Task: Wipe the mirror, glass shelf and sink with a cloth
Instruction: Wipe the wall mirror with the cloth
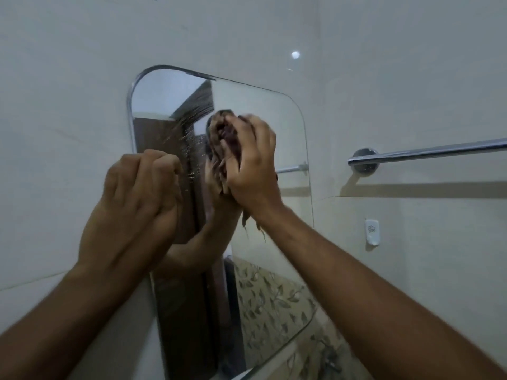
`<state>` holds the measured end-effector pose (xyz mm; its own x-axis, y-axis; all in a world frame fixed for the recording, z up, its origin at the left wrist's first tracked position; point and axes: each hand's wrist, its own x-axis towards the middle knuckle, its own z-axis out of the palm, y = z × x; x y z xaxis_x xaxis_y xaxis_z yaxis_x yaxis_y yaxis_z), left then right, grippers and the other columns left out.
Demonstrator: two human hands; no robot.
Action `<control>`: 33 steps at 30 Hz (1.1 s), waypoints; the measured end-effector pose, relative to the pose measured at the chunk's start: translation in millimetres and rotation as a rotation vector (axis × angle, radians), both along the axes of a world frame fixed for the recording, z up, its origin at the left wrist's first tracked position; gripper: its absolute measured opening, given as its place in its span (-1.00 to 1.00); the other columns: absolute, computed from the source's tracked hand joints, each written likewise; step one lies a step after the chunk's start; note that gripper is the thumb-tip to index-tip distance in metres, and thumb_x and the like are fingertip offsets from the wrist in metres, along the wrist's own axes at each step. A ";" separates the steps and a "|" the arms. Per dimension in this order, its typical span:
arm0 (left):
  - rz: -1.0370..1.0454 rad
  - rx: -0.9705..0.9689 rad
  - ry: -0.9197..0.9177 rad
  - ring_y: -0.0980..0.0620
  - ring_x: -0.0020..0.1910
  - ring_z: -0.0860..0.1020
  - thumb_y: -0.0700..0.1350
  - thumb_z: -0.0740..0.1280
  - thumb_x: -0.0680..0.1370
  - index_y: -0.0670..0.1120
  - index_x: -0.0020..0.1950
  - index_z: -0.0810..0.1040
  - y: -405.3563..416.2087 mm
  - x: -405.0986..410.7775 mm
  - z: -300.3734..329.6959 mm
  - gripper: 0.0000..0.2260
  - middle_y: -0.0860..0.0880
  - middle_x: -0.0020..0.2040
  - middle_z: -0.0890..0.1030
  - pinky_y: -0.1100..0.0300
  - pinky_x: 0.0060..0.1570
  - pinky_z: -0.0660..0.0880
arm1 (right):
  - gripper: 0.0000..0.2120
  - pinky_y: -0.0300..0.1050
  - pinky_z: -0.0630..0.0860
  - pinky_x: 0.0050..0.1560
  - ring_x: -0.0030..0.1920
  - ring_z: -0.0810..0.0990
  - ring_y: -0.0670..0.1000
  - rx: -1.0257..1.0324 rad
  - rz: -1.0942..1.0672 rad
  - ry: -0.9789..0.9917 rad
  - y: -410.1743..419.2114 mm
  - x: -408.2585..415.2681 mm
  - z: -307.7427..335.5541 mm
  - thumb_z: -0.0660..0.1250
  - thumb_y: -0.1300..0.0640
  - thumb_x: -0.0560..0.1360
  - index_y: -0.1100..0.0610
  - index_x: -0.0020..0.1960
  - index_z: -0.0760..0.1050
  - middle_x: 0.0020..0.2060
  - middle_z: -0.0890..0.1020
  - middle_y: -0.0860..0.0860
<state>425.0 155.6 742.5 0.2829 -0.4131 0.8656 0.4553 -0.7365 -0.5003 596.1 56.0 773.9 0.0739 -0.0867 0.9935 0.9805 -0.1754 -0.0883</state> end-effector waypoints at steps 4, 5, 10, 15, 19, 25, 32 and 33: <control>-0.115 -0.116 -0.007 -0.21 -0.09 0.38 -0.36 0.14 0.60 -0.24 0.04 0.39 -5.1 -7.1 4.5 -0.92 -0.24 -0.03 0.44 -0.07 -0.07 0.35 | -0.63 0.03 0.49 0.35 0.38 0.34 0.09 0.125 0.006 0.112 0.3 8.7 39.4 0.25 0.09 0.63 0.13 0.42 0.41 0.34 0.40 0.14; -0.229 -0.194 -0.006 -0.19 -0.10 0.37 -0.34 0.15 0.58 -0.21 0.01 0.38 -8.4 -9.5 6.8 -0.92 -0.22 -0.05 0.44 -0.05 -0.10 0.35 | -0.63 0.04 0.49 0.34 0.37 0.35 0.09 0.150 0.011 0.149 1.6 8.8 36.2 0.25 0.09 0.63 0.14 0.41 0.41 0.32 0.41 0.13; -0.459 -0.347 -0.069 0.01 -0.05 0.30 -0.24 0.14 0.59 -0.12 0.00 0.39 -9.7 -11.1 6.4 -0.93 -0.01 -0.04 0.34 0.16 -0.04 0.26 | -0.52 0.23 0.31 0.46 0.49 0.25 0.22 -0.106 0.024 -0.075 15.7 -45.2 -24.0 0.27 0.22 0.51 0.17 0.42 0.42 0.42 0.37 0.20; -0.604 -0.390 -0.101 0.05 -0.04 0.33 -0.30 0.17 0.58 -0.10 0.03 0.37 -6.2 -11.9 6.0 -0.88 0.12 -0.01 0.27 0.27 -0.09 0.32 | -0.44 0.27 0.26 0.48 0.50 0.23 0.28 -0.233 0.021 -0.208 17.5 -57.4 -50.8 0.29 0.23 0.38 0.19 0.40 0.46 0.42 0.39 0.25; -0.628 -0.445 -0.095 0.06 -0.02 0.33 -0.36 0.21 0.55 -0.11 0.03 0.38 -4.3 -13.1 6.6 -0.83 0.10 -0.01 0.30 0.22 -0.12 0.36 | -0.48 0.25 0.35 0.40 0.42 0.30 0.28 -0.173 0.021 -0.183 22.7 -63.4 6.3 0.33 0.29 0.41 0.22 0.37 0.47 0.37 0.42 0.25; -0.670 -0.423 -0.084 0.05 -0.03 0.34 -0.14 0.16 0.59 -0.08 0.05 0.33 -3.3 -14.9 6.9 -0.94 0.19 -0.02 0.22 0.19 -0.14 0.39 | -0.59 0.18 0.39 0.37 0.38 0.36 0.23 -0.091 -0.005 -0.218 35.9 -74.0 47.0 0.34 0.23 0.52 0.20 0.37 0.49 0.33 0.47 0.20; -0.666 -0.443 -0.102 0.08 0.00 0.30 -0.12 0.12 0.58 -0.13 0.05 0.37 -4.2 -16.0 6.5 -0.87 0.11 -0.01 0.29 0.17 -0.03 0.35 | -0.57 0.30 0.33 0.42 0.47 0.30 0.34 -0.160 0.080 -0.289 33.4 -78.1 -58.4 0.18 0.02 0.65 0.24 0.42 0.38 0.37 0.44 0.32; -0.664 -0.441 -0.100 0.07 -0.01 0.31 -0.12 0.12 0.58 -0.14 0.04 0.38 -4.4 -16.0 6.5 -0.88 0.10 -0.01 0.30 0.16 -0.03 0.36 | -0.54 0.31 0.33 0.41 0.47 0.31 0.35 -0.179 0.085 -0.303 32.0 -77.4 -66.1 0.18 -0.02 0.65 0.26 0.42 0.37 0.36 0.45 0.34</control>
